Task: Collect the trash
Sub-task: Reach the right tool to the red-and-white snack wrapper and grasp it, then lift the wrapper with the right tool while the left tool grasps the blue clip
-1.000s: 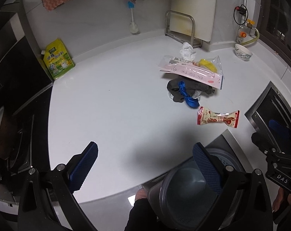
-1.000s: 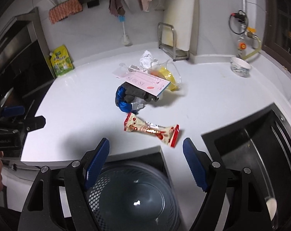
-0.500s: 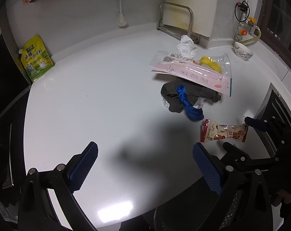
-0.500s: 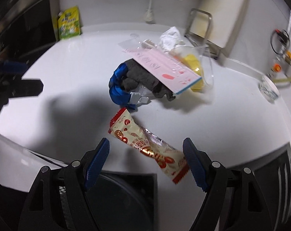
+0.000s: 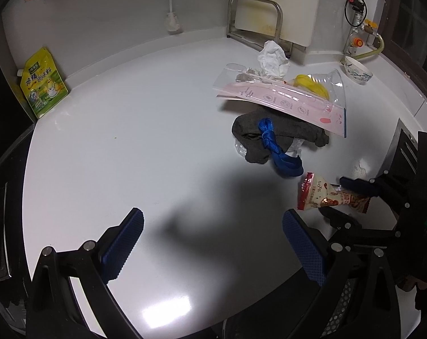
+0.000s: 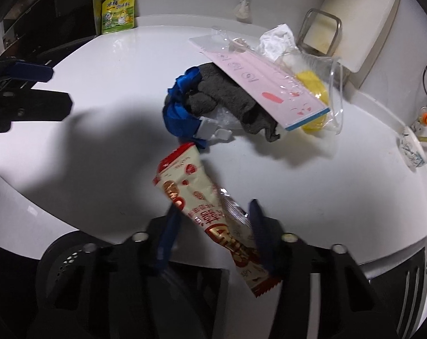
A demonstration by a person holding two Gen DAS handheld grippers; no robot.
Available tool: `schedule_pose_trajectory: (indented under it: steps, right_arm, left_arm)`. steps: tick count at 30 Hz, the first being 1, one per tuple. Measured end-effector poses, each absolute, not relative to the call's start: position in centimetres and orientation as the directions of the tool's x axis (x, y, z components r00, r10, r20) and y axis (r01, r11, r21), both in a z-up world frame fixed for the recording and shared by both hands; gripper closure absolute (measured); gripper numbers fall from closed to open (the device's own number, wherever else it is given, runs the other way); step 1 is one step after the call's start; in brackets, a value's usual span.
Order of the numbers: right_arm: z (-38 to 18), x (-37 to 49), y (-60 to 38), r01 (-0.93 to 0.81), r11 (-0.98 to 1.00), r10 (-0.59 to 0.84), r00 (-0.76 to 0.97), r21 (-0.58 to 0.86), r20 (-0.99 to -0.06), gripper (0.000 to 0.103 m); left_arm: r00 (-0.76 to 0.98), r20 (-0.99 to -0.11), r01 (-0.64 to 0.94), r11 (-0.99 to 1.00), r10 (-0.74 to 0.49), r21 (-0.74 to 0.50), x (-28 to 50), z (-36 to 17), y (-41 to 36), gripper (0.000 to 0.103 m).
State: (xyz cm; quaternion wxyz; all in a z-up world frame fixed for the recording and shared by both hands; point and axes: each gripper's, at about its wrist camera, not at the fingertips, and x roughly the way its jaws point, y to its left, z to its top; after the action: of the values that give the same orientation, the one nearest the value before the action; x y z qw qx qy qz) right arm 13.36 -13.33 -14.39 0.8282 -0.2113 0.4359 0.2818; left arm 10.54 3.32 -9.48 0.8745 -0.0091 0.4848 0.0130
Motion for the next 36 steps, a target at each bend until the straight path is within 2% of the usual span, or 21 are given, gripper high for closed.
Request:
schedule_pose_trajectory:
  steps: [1, 4, 11, 21, 30, 31, 34, 36]
  right_arm:
    - [-14.4, 13.3, -13.3, -0.652, 0.752, 0.294, 0.457, -0.092, -0.84, 0.073]
    - [-14.1, 13.3, -13.8, -0.636, 0.772, 0.346, 0.429, -0.007, -0.834, 0.088]
    - [-12.9, 12.6, -17.1, -0.492, 0.857, 0.409, 0.472, 0.151, -0.781, 0.089]
    - [-13.0, 9.2, -22.7, -0.231, 0.951, 0.305, 0.593, 0.205, -0.746, 0.089]
    - [-13.5, 8.2, -23.9, -0.173, 0.966, 0.259, 0.6, 0.194, -0.757, 0.089]
    - [-13.4, 8.2, -24.1, -0.168, 0.966, 0.258, 0.602, 0.196, -0.756, 0.089]
    - [-13.3, 8.0, -24.2, -0.156, 0.967, 0.253, 0.605, 0.199, -0.755, 0.089]
    - [-13.2, 7.8, -24.4, -0.15, 0.968, 0.249, 0.607, 0.199, -0.754, 0.089]
  left_arm:
    - [0.531, -0.847, -0.031, 0.999, 0.011, -0.006, 10.6, -9.6, 3.3, 0.006]
    - [0.532, -0.847, -0.033, 0.999, 0.006, -0.014, 11.0, -9.7, 3.0, 0.006]
    - [0.527, -0.85, -0.052, 0.997, -0.026, -0.063, 12.6, -10.8, 1.6, 0.006]
    - [0.525, -0.85, -0.148, 0.981, -0.031, -0.127, 16.0, -13.1, -1.4, 0.006]
    - [0.537, -0.843, -0.221, 0.963, -0.011, -0.152, 18.2, -14.2, -1.7, 0.008]
    - [0.533, -0.846, -0.222, 0.965, -0.003, -0.143, 18.3, -14.4, -1.8, 0.01]
    - [0.524, -0.852, -0.214, 0.967, -0.004, -0.137, 18.3, -14.8, -2.0, 0.032]
    - [0.53, -0.848, -0.2, 0.971, -0.004, -0.129, 18.3, -14.7, -2.1, 0.039]
